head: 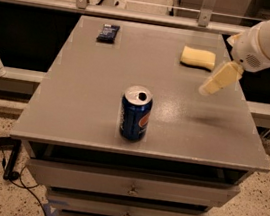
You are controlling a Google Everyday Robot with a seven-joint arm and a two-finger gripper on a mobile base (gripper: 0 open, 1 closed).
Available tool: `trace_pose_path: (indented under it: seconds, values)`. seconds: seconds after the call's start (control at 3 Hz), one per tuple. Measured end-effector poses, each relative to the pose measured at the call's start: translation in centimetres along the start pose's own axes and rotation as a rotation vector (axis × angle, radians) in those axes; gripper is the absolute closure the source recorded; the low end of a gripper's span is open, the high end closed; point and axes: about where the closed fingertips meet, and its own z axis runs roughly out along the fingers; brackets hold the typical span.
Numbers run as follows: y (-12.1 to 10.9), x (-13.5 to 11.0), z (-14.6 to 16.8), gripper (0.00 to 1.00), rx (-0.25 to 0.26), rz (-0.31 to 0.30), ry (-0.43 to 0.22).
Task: Pick sponge
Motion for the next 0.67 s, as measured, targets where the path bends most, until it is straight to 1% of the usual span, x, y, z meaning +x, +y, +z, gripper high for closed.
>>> trace_pose_path:
  seconds: [0.33, 0.67]
  values:
    - [-4.8, 1.3, 3.5, 0.00, 0.092, 0.089, -0.030]
    - [-9.0, 3.4, 5.8, 0.00, 0.153, 0.200, -0.067]
